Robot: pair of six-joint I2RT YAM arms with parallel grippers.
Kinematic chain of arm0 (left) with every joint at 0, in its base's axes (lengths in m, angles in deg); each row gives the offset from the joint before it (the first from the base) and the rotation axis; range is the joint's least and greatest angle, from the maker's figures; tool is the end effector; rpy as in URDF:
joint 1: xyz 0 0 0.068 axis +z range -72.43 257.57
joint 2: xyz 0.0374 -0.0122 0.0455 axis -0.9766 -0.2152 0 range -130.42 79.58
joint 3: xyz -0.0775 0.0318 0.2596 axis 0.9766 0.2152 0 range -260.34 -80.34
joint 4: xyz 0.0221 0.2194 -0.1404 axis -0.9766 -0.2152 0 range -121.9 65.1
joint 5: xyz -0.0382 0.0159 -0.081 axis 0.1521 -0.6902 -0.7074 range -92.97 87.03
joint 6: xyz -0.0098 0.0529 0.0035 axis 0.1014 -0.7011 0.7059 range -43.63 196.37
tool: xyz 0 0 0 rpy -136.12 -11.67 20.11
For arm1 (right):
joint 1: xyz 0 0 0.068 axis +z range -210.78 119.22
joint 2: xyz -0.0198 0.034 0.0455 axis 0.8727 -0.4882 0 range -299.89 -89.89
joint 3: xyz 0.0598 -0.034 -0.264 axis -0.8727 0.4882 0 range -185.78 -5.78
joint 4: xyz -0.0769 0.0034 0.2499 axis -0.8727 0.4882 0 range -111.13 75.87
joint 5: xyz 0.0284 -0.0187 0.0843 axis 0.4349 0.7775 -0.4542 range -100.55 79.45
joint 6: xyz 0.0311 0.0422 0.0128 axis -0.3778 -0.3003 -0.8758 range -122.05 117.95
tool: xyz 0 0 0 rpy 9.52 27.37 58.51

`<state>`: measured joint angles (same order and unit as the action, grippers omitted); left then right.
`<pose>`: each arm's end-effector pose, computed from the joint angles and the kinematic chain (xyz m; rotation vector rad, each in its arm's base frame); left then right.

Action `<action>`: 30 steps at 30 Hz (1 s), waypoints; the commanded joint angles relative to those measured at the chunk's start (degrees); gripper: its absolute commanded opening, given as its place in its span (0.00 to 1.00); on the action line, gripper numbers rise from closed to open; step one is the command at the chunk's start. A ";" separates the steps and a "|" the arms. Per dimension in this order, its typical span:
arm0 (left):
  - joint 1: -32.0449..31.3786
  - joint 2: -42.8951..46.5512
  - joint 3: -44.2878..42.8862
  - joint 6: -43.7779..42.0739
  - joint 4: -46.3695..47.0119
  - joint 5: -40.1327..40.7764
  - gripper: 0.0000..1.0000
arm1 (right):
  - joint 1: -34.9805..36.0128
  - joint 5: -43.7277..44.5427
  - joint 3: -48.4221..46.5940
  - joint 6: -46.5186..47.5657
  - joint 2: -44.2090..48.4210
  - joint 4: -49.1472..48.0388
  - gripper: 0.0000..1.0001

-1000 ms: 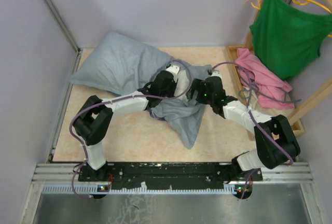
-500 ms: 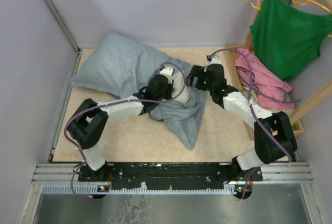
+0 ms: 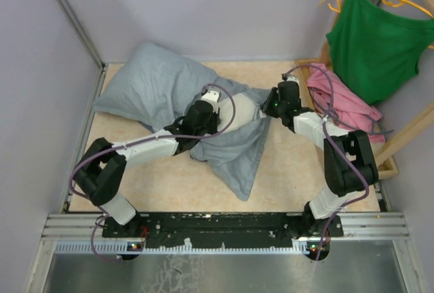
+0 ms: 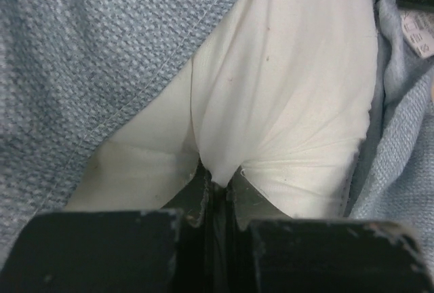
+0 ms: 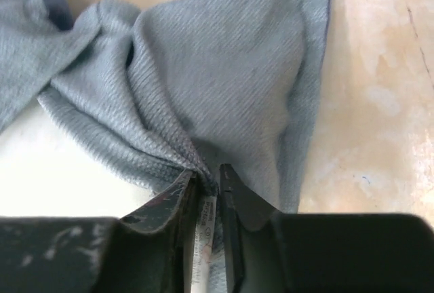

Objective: Remove the pillowcase from the pillow
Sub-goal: Remove the pillow from the pillowcase.

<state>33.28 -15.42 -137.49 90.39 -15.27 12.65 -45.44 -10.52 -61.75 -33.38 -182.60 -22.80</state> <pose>0.2705 -0.2506 0.2222 0.3739 2.0280 -0.3527 0.3418 0.0937 0.2157 0.3093 2.1986 0.4565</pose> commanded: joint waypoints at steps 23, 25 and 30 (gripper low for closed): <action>8.42 16.82 -2.34 3.79 -5.12 -10.88 0.00 | 1.09 -5.60 4.81 3.34 6.12 -2.49 0.54; 8.39 15.33 -4.92 3.31 -6.62 -9.45 0.00 | 1.11 -4.83 6.09 2.10 10.04 -2.26 0.76; 8.43 13.78 -7.46 2.43 -7.53 -7.69 0.00 | 1.15 -3.58 8.15 1.75 18.66 -2.76 0.98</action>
<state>41.35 -1.78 -141.18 92.44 -26.68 3.31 -44.70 -15.28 -53.84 -32.66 -170.82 -23.63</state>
